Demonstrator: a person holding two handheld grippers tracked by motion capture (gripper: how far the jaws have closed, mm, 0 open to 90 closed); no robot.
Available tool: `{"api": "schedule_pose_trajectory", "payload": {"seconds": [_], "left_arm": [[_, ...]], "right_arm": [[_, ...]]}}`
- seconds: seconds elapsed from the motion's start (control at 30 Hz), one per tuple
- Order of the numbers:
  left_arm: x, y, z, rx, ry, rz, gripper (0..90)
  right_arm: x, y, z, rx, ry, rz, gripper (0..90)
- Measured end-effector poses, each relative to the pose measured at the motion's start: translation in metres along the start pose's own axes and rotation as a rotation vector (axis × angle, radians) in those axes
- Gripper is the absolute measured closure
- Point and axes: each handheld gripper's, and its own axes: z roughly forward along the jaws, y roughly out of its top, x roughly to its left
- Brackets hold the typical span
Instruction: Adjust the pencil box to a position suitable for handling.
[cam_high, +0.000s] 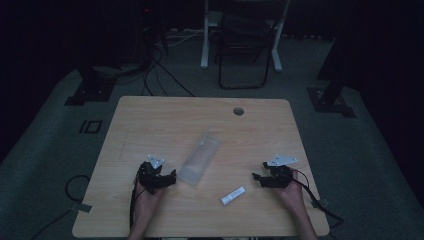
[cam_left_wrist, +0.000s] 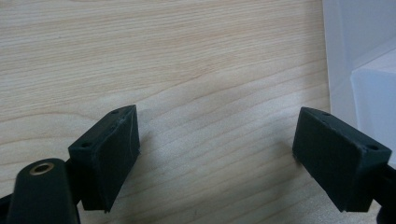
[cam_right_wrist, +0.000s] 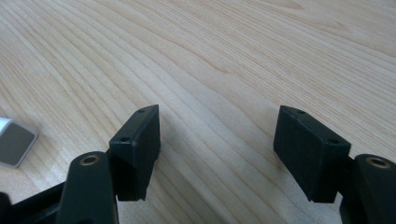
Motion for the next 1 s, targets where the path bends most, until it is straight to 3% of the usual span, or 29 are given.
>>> {"api": "schedule_pose_trajectory", "payload": {"seconds": [0.43, 0.73, 0.87, 0.9, 1.0], "left_arm": [[0.004, -0.004, -0.004, -0.003, -0.021, 0.021, 18.8], [0.009, 0.000, -0.008, 0.044, -0.040, 0.047, 21.1], [0.009, 0.000, -0.011, 0.046, -0.046, 0.045, 28.3], [0.009, 0.000, -0.012, 0.049, -0.047, 0.043, 33.8], [0.010, 0.000, -0.015, 0.055, -0.082, 0.035, 39.8]], "right_arm": [[0.000, 0.000, 0.000, 0.000, 0.001, -0.002, 31.4], [0.000, 0.000, 0.000, 0.000, 0.001, -0.002, 31.4], [0.000, 0.000, 0.000, 0.000, 0.001, -0.002, 31.4], [0.000, 0.000, 0.000, 0.000, 0.001, -0.002, 31.4], [0.000, 0.000, 0.000, 0.000, 0.001, -0.002, 31.4]]}}
